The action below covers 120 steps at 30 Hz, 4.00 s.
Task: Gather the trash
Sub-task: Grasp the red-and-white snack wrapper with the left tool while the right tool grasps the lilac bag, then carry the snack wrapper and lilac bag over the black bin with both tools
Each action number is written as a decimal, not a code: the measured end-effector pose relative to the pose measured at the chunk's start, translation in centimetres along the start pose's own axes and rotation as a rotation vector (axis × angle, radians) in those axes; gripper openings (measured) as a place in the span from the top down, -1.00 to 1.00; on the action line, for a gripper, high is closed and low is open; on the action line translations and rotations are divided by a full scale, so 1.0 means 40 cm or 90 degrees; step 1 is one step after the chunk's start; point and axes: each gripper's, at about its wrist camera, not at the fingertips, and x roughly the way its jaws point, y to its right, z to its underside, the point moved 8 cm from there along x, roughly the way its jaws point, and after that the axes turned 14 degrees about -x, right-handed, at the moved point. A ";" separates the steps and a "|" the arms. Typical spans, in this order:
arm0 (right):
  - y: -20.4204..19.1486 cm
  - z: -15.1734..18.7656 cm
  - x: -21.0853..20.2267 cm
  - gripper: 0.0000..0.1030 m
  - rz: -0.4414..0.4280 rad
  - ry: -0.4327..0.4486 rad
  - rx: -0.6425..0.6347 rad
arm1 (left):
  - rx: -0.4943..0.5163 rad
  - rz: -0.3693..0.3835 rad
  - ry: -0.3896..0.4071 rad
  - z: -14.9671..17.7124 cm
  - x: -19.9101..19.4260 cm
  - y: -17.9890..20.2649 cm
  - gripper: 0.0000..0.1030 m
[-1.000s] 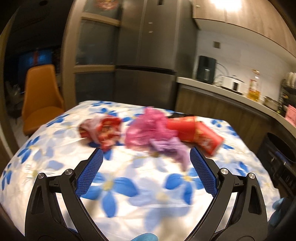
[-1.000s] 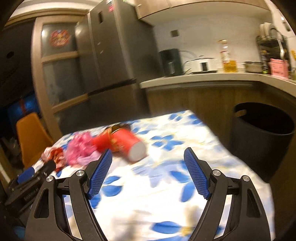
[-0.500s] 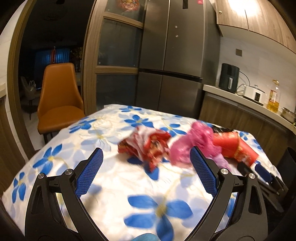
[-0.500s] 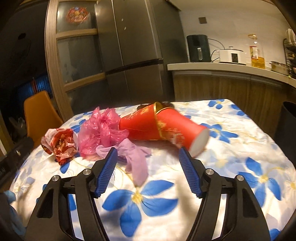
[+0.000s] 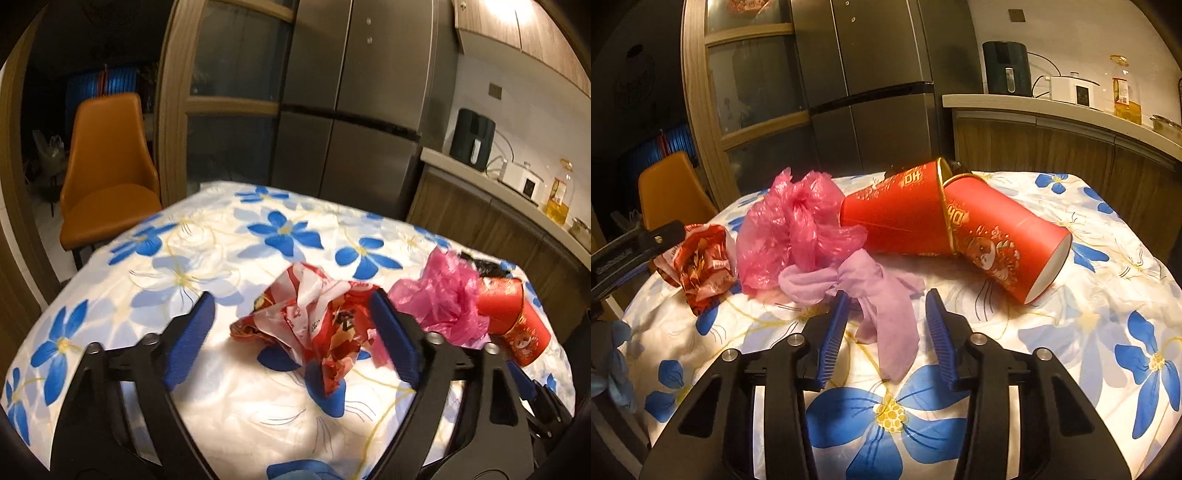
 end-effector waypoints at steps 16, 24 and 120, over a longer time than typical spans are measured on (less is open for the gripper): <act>-0.028 -0.009 -0.052 0.92 -0.020 0.027 -0.025 | 0.028 0.056 -0.047 0.038 -0.004 0.026 0.82; -0.017 -0.009 -0.158 0.94 -0.019 0.062 -0.036 | 0.012 0.084 -0.012 0.048 -0.132 0.016 0.87; 0.929 0.077 -0.745 0.95 0.406 0.220 0.221 | 0.292 0.546 -0.080 0.488 -0.413 1.212 0.87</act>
